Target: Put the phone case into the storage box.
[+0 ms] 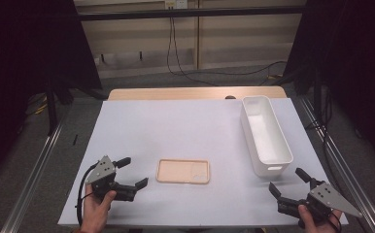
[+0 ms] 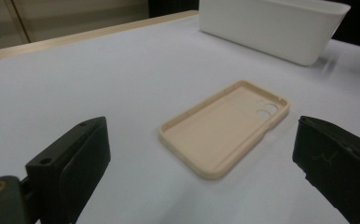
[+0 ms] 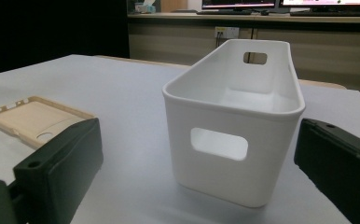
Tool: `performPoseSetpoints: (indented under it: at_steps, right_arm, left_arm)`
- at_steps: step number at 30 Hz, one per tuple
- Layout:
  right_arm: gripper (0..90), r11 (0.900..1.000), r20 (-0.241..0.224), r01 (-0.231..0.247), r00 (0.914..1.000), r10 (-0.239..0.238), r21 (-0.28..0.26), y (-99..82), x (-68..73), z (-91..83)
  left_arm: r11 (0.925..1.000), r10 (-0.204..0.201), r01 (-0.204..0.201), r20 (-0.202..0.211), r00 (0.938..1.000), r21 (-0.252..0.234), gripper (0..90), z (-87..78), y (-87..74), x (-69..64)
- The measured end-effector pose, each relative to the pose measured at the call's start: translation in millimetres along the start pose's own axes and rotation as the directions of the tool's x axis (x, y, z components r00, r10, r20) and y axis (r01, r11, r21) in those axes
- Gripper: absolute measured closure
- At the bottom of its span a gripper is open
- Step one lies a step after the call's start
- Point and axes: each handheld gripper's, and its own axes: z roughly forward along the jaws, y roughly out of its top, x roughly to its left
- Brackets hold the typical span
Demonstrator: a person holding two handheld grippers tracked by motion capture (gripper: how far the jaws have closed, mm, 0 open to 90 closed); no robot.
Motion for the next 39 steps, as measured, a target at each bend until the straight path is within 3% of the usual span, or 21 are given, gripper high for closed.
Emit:
performPoseSetpoints:
  at_steps: [4, 10, 12, 19, 31, 32, 39]
  right_arm:
    - [0.9, 1.0, 0.001, -0.003, 1.0, 0.003, -0.001, -0.1, -0.5, -0.2]
    - [0.9, 1.0, -0.005, -0.002, 1.0, 0.002, 0.002, -0.2, -0.2, 0.4]
    - [0.9, 1.0, -0.004, -0.004, 1.0, 0.004, 0.003, -0.2, -0.4, 0.4]
    - [0.9, 1.0, -0.004, -0.006, 1.0, 0.006, 0.001, -0.1, -0.2, 0.4]
    - [0.9, 1.0, -0.008, -0.003, 1.0, 0.003, 0.002, -0.1, -0.4, 0.7]
    - [0.9, 1.0, -0.008, -0.004, 1.0, 0.004, 0.003, -0.2, -0.2, 1.0]
    - [0.9, 1.0, -0.011, -0.005, 0.9999, 0.005, 0.006, -0.4, -0.3, 1.1]
  left_arm:
    - [0.9999, 0.004, -0.004, -0.012, 0.9999, 0.015, 4.1, 3.2, 3.2, 2.8]
    - [1.0, -0.002, 0.002, 0.008, 1.0, -0.005, 3.8, 10.0, 7.6, 6.3]
    - [0.9999, 0.006, -0.005, 0.035, 0.9994, -0.014, 3.3, 13.2, 9.3, 6.7]
    - [0.9995, 0.03, -0.031, 0.062, 0.9976, 0.009, 3.2, 27.1, 18.1, 7.1]
    - [0.9961, 0.053, -0.061, 0.117, 0.9917, 0.064, 5.7, 49.8, 27.3, 8.9]
    - [0.9941, 0.054, -0.065, 0.122, 0.991, 0.087, 5.8, 54.8, 29.1, 9.9]
    - [0.9882, 0.05, -0.075, 0.181, 0.9822, 0.134, 9.1, 71.7, 31.6, 13.6]
